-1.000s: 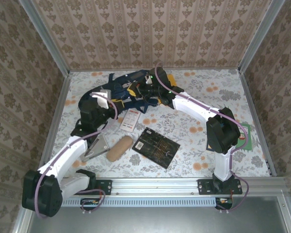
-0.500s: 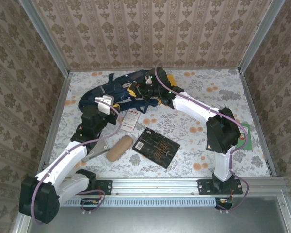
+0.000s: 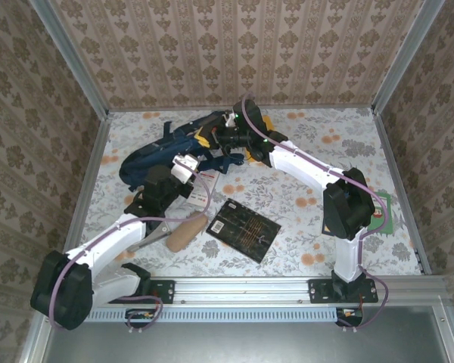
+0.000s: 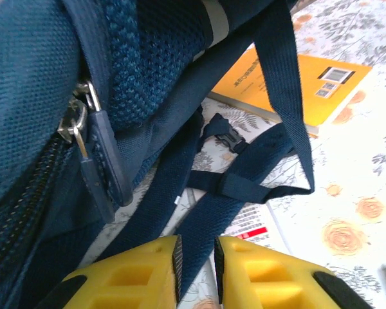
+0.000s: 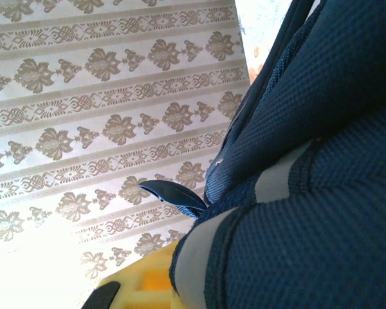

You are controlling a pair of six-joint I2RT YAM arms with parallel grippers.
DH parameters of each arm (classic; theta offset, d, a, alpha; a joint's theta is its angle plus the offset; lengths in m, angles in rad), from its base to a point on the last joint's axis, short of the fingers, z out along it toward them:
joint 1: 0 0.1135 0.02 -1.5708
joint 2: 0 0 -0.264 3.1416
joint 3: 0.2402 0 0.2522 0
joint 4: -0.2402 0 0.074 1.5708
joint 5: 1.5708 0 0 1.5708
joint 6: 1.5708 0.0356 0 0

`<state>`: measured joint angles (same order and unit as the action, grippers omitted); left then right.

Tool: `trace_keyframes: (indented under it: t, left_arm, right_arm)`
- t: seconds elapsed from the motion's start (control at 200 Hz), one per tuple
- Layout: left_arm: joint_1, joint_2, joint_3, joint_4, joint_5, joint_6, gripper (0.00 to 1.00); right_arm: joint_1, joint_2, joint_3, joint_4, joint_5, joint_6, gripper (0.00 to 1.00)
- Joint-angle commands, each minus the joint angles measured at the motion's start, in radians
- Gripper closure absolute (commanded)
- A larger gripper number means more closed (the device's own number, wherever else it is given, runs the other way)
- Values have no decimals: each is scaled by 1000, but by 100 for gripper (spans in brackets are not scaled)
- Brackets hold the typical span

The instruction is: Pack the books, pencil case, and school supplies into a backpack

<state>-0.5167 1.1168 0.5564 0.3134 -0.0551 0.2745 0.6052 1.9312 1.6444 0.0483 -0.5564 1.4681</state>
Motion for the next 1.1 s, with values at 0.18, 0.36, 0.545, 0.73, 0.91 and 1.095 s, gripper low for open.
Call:
trace_keyframes:
  t: [0.18, 0.36, 0.545, 0.73, 0.91, 1.095]
  left_arm:
    - [2, -24, -7, 115, -121, 53, 76]
    - [16, -41, -12, 128, -144, 42, 76]
    - [43, -50, 0, 129, -111, 7, 76]
    - [44, -40, 9, 134, -84, -3, 76]
    - [45, -45, 31, 146, -89, -9, 76]
    - [46, -59, 45, 158, -95, -31, 77]
  right_arm:
    - [16, -26, 68, 61, -79, 3, 100]
    - [16, -29, 65, 62, -79, 1, 100]
    - [18, -28, 62, 63, -80, 3, 100]
    - [23, -28, 60, 62, -81, 1, 100]
    - [27, -25, 59, 59, -80, 0, 100]
    - [31, -24, 54, 60, -80, 0, 100]
